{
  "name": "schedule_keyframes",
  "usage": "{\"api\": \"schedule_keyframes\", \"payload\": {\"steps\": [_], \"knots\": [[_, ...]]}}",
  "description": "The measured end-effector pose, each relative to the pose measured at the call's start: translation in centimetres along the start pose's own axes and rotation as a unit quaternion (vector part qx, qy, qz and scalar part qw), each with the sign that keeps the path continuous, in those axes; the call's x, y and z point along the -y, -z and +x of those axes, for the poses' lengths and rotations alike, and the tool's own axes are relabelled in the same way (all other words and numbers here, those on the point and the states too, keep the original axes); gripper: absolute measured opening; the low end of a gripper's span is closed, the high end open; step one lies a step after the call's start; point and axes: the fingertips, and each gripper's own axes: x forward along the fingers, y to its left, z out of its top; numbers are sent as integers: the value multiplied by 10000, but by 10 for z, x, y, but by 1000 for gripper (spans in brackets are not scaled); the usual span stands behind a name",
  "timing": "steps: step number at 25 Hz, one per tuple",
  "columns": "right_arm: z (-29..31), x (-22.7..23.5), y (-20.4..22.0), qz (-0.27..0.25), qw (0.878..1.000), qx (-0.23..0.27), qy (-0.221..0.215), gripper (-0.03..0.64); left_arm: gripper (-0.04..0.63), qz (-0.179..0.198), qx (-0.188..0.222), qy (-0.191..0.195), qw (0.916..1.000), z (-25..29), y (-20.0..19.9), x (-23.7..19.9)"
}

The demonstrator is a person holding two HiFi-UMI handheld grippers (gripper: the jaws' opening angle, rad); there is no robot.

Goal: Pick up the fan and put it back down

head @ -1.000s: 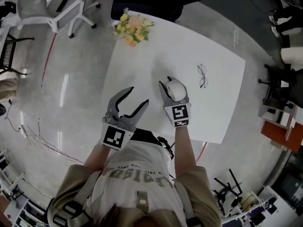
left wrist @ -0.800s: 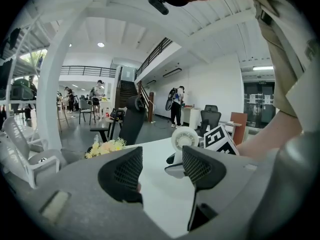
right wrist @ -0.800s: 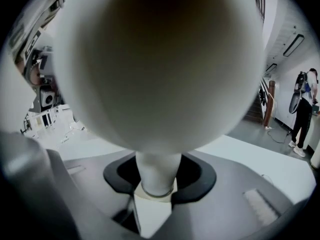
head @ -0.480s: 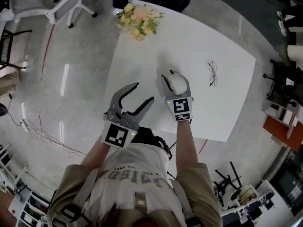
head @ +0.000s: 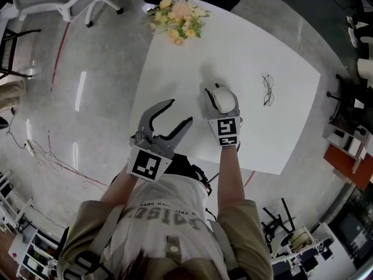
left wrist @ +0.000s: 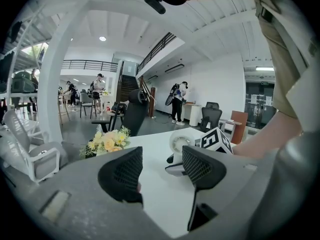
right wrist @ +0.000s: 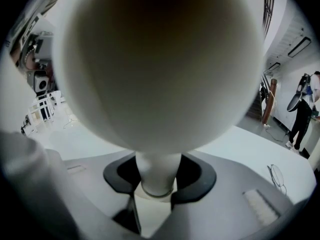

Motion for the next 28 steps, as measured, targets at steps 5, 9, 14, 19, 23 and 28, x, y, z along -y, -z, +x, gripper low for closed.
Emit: {"api": "schedule_keyframes", "payload": {"steps": [5, 9, 14, 19, 23, 28], "knots": [[2, -4, 8, -116, 9998, -164, 36, 149, 261, -40, -50, -46, 10000, -3, 7, -3], [4, -7, 12, -107, 9997, -208, 47, 149, 259, -80, -86, -75, 9999, -7, 13, -6], [3, -11, 19, -84, 9996, -281, 58, 148, 261, -92, -129, -108, 9998, -11, 17, -8], [2, -13, 23, -228, 9991, -366, 62, 149, 261, -60, -109, -98, 9999, -15, 17, -9], [4, -15, 29, -344, 9980, -517, 116, 149, 259, -89, -134, -147, 9998, -18, 19, -13], [3, -15, 34, -397, 9971, -626, 174, 149, 259, -103, -141, -197, 9997, -22, 21, -17]]}}
